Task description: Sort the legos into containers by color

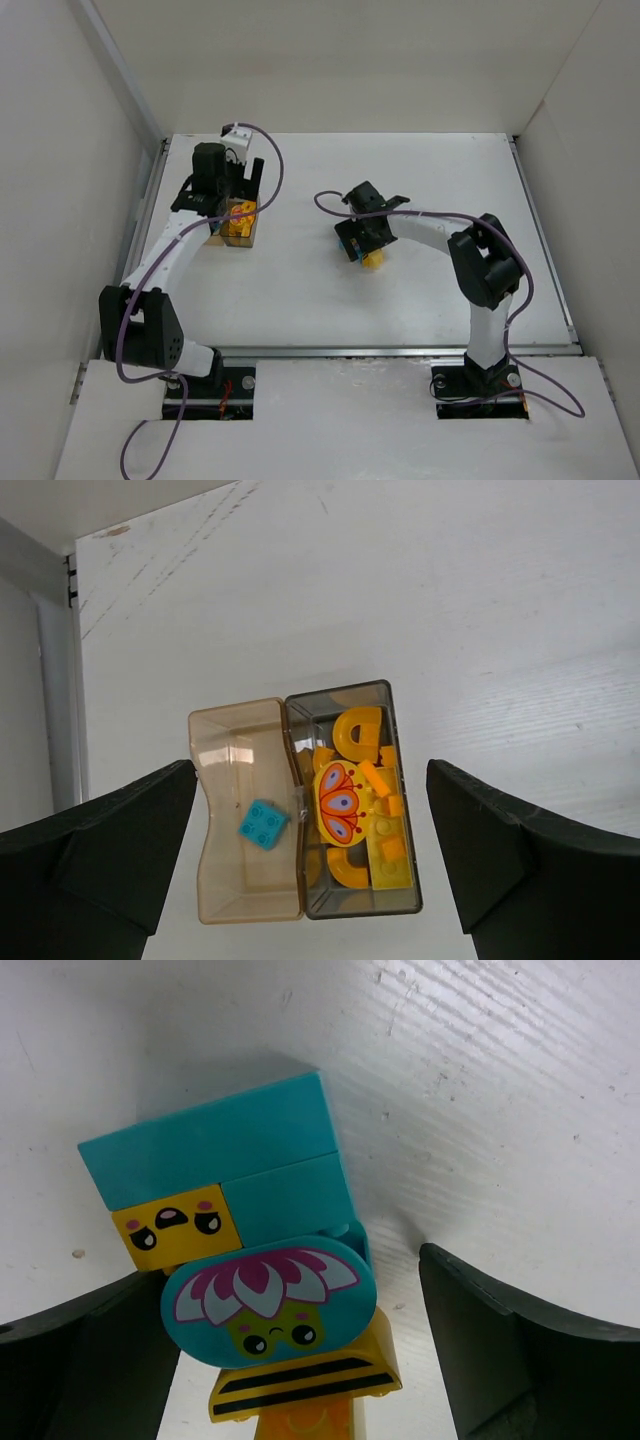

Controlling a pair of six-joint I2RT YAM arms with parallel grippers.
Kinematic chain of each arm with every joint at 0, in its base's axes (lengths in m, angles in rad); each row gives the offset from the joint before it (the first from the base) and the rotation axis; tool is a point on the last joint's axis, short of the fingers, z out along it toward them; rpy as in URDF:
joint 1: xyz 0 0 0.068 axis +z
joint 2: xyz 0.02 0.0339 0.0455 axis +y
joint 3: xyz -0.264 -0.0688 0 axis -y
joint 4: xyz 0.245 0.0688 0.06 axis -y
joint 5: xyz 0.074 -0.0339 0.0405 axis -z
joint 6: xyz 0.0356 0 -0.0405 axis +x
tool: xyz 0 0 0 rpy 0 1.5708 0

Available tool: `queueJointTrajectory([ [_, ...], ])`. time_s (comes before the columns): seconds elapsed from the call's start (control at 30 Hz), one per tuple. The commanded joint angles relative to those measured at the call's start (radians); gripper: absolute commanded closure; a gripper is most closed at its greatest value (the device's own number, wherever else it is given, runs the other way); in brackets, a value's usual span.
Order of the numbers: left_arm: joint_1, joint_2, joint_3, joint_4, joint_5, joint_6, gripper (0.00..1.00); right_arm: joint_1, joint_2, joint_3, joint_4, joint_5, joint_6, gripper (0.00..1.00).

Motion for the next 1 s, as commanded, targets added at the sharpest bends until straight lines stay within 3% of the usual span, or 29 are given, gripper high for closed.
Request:
queueJointTrajectory([
  [0.0, -0.024, -0.064, -0.002, -0.022, 0.046, 0.028, 0.03, 0.008, -0.003, 0.004, 0.058, 0.033, -0.008, 0.05],
  [0.07, -0.034, -0.095, -0.013, -0.031, 0.087, 0.052, 0.06, 0.008, -0.015, -0.024, 0.08, 0.024, -0.021, 0.13],
  [0.1, -0.034, -0.095, -0.022, -0.045, 0.106, 0.071, 0.08, 0.008, -0.024, -0.033, 0.104, 0.024, -0.03, 0.23],
  [0.23, -0.044, -0.156, -0.077, -0.048, 0.205, 0.137, 0.15, 0.008, -0.086, -0.077, 0.178, -0.022, -0.053, 0.45],
  [0.33, -0.054, -0.236, -0.153, 0.004, 0.282, 0.218, 0.2, 0.008, -0.15, -0.111, 0.213, -0.101, -0.108, 0.54],
  [0.37, -0.063, -0.263, -0.218, 0.053, 0.316, 0.306, 0.21, 0.008, -0.188, -0.12, 0.223, -0.129, -0.146, 0.59],
  [0.47, -0.073, -0.39, -0.368, 0.178, 0.385, 0.48, 0.23, 0.008, -0.276, -0.12, 0.223, -0.298, -0.224, 0.64],
  [0.5, -0.073, -0.426, -0.407, 0.209, 0.417, 0.619, 0.23, 0.008, -0.294, -0.107, 0.207, -0.351, -0.279, 0.64],
  [0.6, -0.073, -0.547, -0.521, 0.266, 0.59, 0.849, 0.21, 0.008, -0.331, -0.041, 0.148, -0.554, -0.338, 0.68],
  [0.63, -0.073, -0.564, -0.533, 0.266, 0.674, 0.966, 0.19, 0.008, -0.331, -0.018, 0.128, -0.591, -0.367, 0.68],
  [0.77, -0.082, -0.552, -0.509, 0.231, 0.831, 1.115, 0.11, 0.026, -0.313, 0.085, 0.02, -0.732, -0.435, 0.68],
  [0.87, -0.102, -0.521, -0.472, 0.138, 0.88, 1.35, 0.08, 0.049, -0.304, 0.136, -0.041, -0.812, -0.487, 0.68],
  [0.97, -0.126, -0.521, -0.481, 0.156, 0.89, 1.551, 0.08, 0.058, -0.304, 0.163, -0.078, -0.841, -0.499, 0.68],
])
